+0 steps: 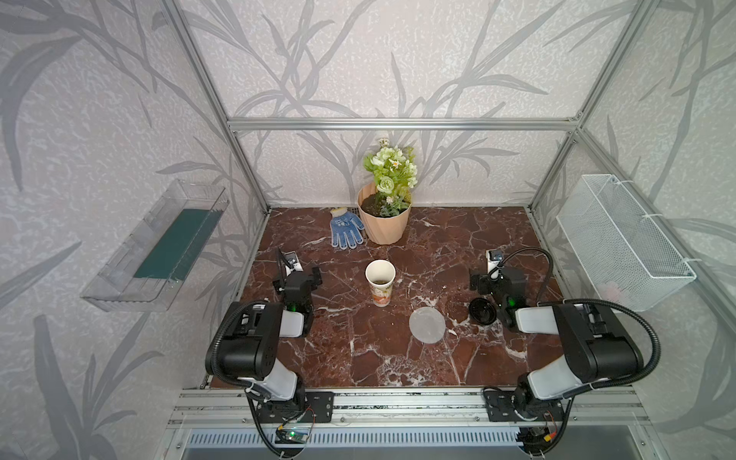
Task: Put the leak-proof paper on the milk tea cups
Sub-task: Pick up the leak-proof paper from the center of the board.
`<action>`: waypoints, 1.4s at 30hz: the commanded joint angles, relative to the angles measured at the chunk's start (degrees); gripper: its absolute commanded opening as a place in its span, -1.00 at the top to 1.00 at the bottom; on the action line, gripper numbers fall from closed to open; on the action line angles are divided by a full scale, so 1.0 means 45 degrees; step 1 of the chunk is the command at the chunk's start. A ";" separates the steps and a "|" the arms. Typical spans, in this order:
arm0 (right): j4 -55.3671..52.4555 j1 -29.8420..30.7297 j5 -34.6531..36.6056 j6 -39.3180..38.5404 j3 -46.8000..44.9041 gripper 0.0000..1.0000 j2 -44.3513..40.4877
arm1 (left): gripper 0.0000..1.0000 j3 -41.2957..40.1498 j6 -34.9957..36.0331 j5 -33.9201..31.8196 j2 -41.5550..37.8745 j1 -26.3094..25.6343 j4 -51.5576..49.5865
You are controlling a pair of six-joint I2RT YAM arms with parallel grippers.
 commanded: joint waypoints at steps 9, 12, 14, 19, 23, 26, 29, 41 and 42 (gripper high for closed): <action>0.0136 0.0058 0.0175 -0.0097 0.0166 -0.98 -0.0219 | -0.99 0.0252 0.0106 -0.0063 0.0025 -0.0009 -0.0116; 0.0136 0.0058 0.0176 -0.0091 0.0166 -0.98 -0.0215 | -0.99 0.0256 0.0087 -0.0064 0.0027 -0.0009 -0.0122; 0.0136 0.0058 0.0176 -0.0101 0.0157 -0.98 -0.0216 | -0.99 0.0251 0.0096 -0.0050 0.0035 -0.0009 -0.0109; 0.0136 0.0058 0.0176 -0.0091 0.0159 -0.98 -0.0217 | -0.99 0.0268 0.0086 0.0001 0.0017 0.0011 -0.0140; 0.0136 0.0058 0.0176 -0.0094 0.0156 -0.98 -0.0210 | -0.99 0.0254 0.0086 0.0004 0.0016 0.0011 -0.0157; 0.0277 0.0058 0.0195 -0.0128 0.0059 -0.98 -0.0256 | -0.95 0.0195 0.0050 -0.0024 -0.0071 0.0011 -0.0083; 0.0595 0.0077 0.0991 0.0147 -0.0233 -0.98 -0.1132 | -0.91 -0.0116 0.0086 -0.0174 -0.1224 -0.0023 -0.0412; -1.1517 0.0096 -0.2258 0.3995 0.2674 -0.91 -0.7085 | -0.80 0.1504 -0.5980 0.3251 -1.0150 -0.0229 -1.3657; -1.2080 0.0128 -0.2616 0.4719 0.2758 -0.87 -0.7308 | -0.79 0.1656 -0.6684 0.3686 -1.0398 -0.0364 -1.4568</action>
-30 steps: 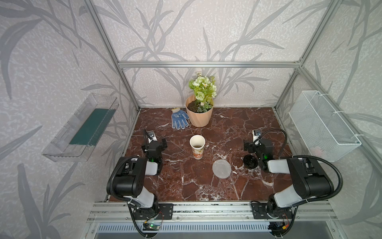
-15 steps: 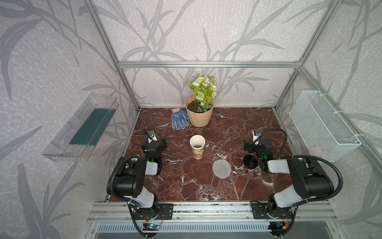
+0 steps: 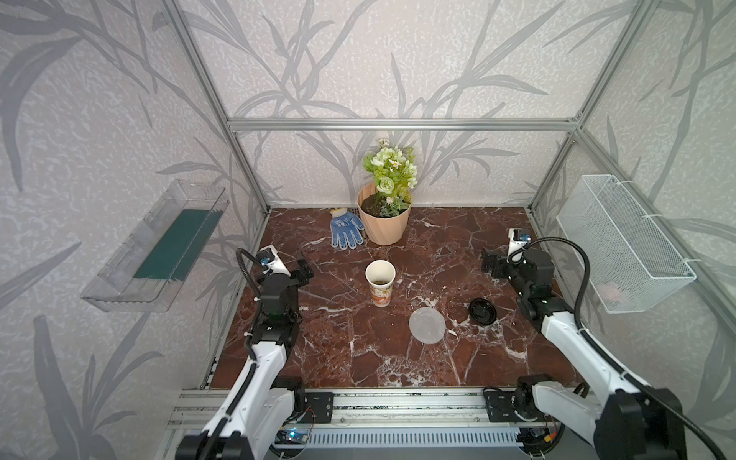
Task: Put the leak-proof paper on the milk tea cups
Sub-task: Pick up the leak-proof paper from the center of the board.
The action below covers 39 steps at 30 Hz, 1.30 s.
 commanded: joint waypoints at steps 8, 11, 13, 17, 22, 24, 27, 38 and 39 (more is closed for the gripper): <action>-0.8250 0.2454 -0.3748 0.2941 0.2070 -0.76 0.0935 | -0.71 -0.0230 -0.7683 0.3009 -0.1113 -0.3764 -0.6903; -0.8248 0.3389 -0.4686 0.3226 0.1830 -0.55 0.1813 | -0.70 -0.0358 -0.9020 0.2434 -0.0515 -0.5815 -0.6985; -0.7847 0.3824 -0.5393 0.3591 0.1491 -0.42 0.2358 | -0.71 -0.0248 -0.9388 0.2063 0.0201 -0.6948 -0.6996; -0.7181 0.4078 -0.5633 0.3978 0.0835 -0.39 0.2691 | -0.71 -0.0316 -1.0245 0.1638 0.1617 -0.8593 -0.5417; -0.6800 0.4061 -0.5793 0.3524 0.0669 -0.34 0.3526 | -0.69 -0.0368 -1.1029 0.1304 0.3858 -1.0441 -0.3221; -0.6218 0.4057 -0.5870 0.3524 0.0568 -0.32 0.3959 | -0.68 -0.0420 -1.1331 0.1105 0.4608 -1.1000 -0.2478; -0.5654 0.4061 -0.5842 0.3302 0.0651 -0.25 0.4738 | -0.66 -0.0845 -1.2133 0.0742 0.5495 -1.1660 -0.0848; -0.4785 0.4042 -0.5790 0.2367 0.0657 -0.08 0.6565 | -0.62 -0.1439 -1.2666 -0.0143 0.4420 -1.2045 -0.1711; -0.4563 0.4036 -0.6146 0.2401 0.0633 -0.03 0.6780 | -0.62 -0.1485 -1.2688 -0.0131 0.4286 -1.2043 -0.1872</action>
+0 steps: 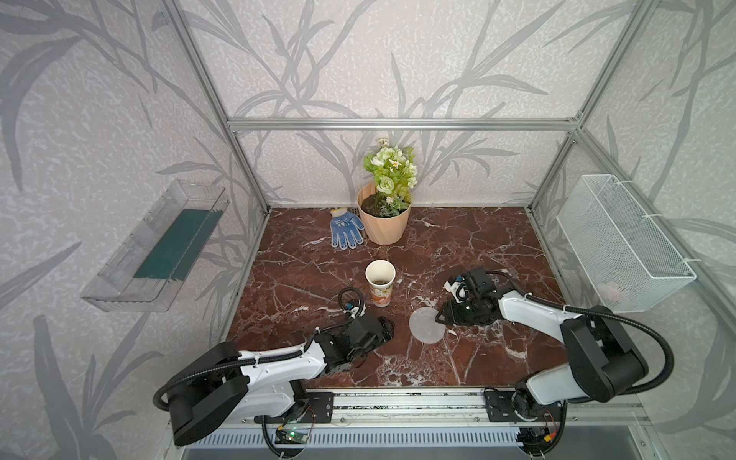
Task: Put the leak-proof paper on the milk tea cups
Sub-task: Pick up the leak-proof paper from the center of the board.
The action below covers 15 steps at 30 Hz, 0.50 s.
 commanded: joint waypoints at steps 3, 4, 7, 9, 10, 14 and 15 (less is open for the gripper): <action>0.1006 0.0014 -0.1238 -0.0178 -0.0213 0.08 0.0834 | -0.62 -0.0338 -0.0321 -0.0293 -0.0436 -0.0036 -0.0369; 0.1188 0.0022 -0.1495 -0.0154 -0.0268 0.11 0.0901 | -0.62 -0.0359 -0.0235 -0.0055 -0.0291 -0.0038 -0.0060; 0.1614 0.0036 -0.2254 0.0031 -0.0328 0.22 0.1068 | -0.60 -0.0311 0.0004 0.0574 0.0364 -0.0038 0.0935; 0.1831 0.0081 -0.2635 0.0176 -0.0367 0.28 0.1128 | -0.57 -0.0246 0.0049 0.0754 0.0786 -0.0038 0.1359; 0.1999 0.0087 -0.2763 0.0278 -0.0410 0.30 0.1129 | -0.56 -0.0238 0.0015 0.0778 0.1008 -0.0029 0.1586; 0.2853 0.0370 -0.3254 0.0845 -0.0553 0.37 0.1355 | -0.48 -0.0148 -0.0185 0.0895 0.1780 -0.0039 0.2294; 0.3042 0.0483 -0.3314 0.0958 -0.0562 0.39 0.1433 | -0.47 -0.0088 -0.0183 0.0974 0.1949 -0.0039 0.2333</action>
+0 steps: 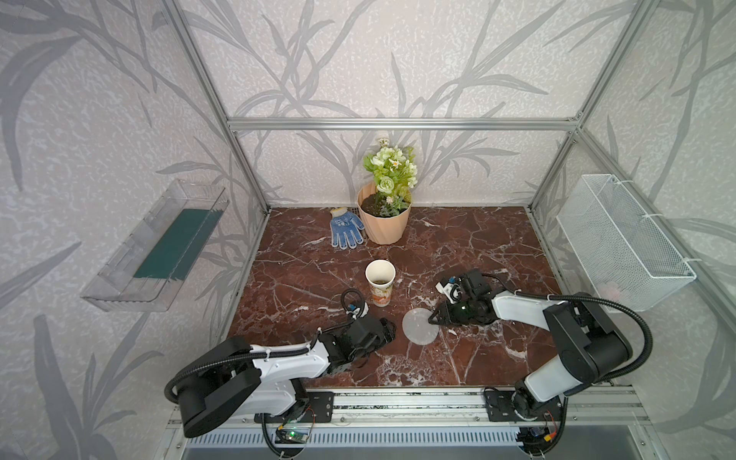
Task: Put the leak-proof paper on the milk tea cups
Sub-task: Pick up the leak-proof paper from the center of the board, then place the leak-proof paper at the cup.
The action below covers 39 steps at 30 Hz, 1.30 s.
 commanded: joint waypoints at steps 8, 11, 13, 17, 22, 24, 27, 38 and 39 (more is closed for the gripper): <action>0.3028 0.0894 -0.0853 0.2008 -0.0442 0.55 0.0995 | -0.25 0.0058 -0.0684 0.0281 0.1572 -0.0039 0.1117; 0.3163 0.0909 -0.0711 0.2140 -0.0574 0.69 0.0634 | -0.23 -0.0176 -0.0921 0.0034 0.1289 -0.0039 0.1003; 0.3052 0.0908 -0.0684 0.2174 -0.0599 0.82 0.0254 | -0.23 -0.0332 -0.0943 -0.0278 0.0777 -0.0039 0.0548; 0.2894 0.0912 -0.0708 0.2366 -0.0676 0.99 -0.0526 | -0.27 -0.0666 -0.0874 -0.1057 -0.0787 -0.0004 -0.0836; 0.1406 0.0614 -0.0582 0.2664 -0.0740 1.00 -0.2318 | -0.41 -0.0551 0.0648 -0.2308 -0.4316 0.0191 -0.4059; -0.0011 0.0244 -0.0386 0.2633 -0.0617 1.00 -0.3297 | -0.46 0.0031 0.1609 -0.2526 -0.5900 0.0669 -0.6550; -0.3135 -0.0734 0.0026 0.2517 -0.0080 1.00 -0.5042 | -0.47 0.0449 0.2314 -0.2340 -0.8465 0.2178 -0.9238; -0.5683 -0.1464 -0.0533 0.4279 0.4474 1.00 -0.6849 | -0.53 0.2903 0.3786 -0.0724 -0.9689 0.5116 -1.0330; -0.5514 -0.1444 -0.0705 0.4471 0.4931 1.00 -0.6655 | -0.55 0.3307 0.3958 -0.0594 -0.9189 0.5147 -1.0142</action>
